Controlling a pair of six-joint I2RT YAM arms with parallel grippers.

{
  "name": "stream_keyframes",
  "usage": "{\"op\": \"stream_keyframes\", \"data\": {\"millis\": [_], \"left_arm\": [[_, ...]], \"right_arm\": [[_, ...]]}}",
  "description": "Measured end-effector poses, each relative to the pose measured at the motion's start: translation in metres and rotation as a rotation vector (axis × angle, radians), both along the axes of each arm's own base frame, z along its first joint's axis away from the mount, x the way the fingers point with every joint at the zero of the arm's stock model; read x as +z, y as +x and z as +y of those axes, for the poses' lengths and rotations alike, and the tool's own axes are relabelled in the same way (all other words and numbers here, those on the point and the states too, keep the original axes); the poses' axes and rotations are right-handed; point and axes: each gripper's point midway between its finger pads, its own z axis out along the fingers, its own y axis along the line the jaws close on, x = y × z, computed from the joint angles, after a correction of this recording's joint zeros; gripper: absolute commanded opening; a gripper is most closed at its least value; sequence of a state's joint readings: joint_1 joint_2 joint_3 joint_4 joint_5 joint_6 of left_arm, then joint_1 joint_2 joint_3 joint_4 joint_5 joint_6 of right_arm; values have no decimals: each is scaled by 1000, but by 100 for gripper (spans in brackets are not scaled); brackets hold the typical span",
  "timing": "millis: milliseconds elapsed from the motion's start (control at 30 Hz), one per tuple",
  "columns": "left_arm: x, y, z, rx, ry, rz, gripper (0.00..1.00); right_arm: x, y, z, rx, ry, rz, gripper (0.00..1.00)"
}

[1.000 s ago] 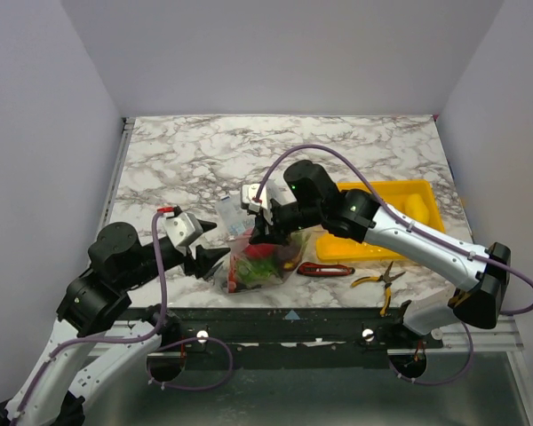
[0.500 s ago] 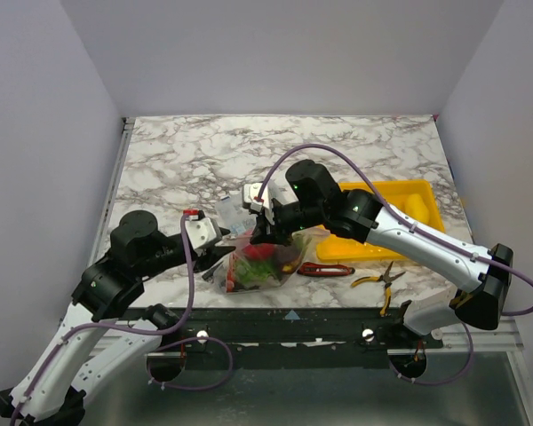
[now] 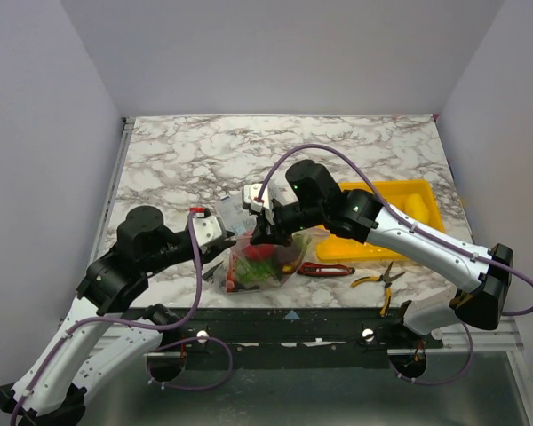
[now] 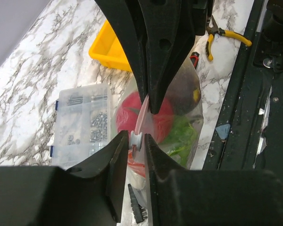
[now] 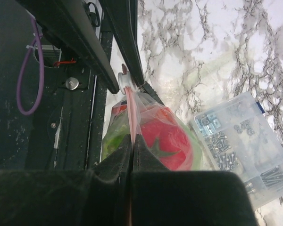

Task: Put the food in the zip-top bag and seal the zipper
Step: Zip the zipper food storage bag at the center of the board.

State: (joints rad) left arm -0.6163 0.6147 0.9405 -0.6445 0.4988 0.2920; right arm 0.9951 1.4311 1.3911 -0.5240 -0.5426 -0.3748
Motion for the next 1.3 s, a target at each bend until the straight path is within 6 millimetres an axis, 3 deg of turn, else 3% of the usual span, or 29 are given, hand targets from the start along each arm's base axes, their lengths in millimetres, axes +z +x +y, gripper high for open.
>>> {"op": "stream_keyframes", "data": {"millis": [133,267,700,933,1000,1200,1267,1300], "left_arm": [[-1,2,-1,-1,4,4,4],[-1,5,-3,0,9,2,1],[0,6,-6,-14,3,6,1],[2,-11,-11,-100,-17,19,1],[2,-15,-12,-121,-21,24,1],[3,-18,-12,-131,-25,21,0],[4,-18,-11,-131,-27,18,1],[4,-18,-11,-131,-28,17,0]], "right_arm": [[0,-1,0,5,1,1,0],[0,-2,0,8,1,7,0],[2,-5,0,22,11,16,0],[2,-1,-2,13,23,-20,1],[3,-1,-1,17,33,-34,13],[7,-3,2,45,56,-51,29],[8,-4,3,57,63,-52,28],[9,-5,4,64,68,-51,20]]}}
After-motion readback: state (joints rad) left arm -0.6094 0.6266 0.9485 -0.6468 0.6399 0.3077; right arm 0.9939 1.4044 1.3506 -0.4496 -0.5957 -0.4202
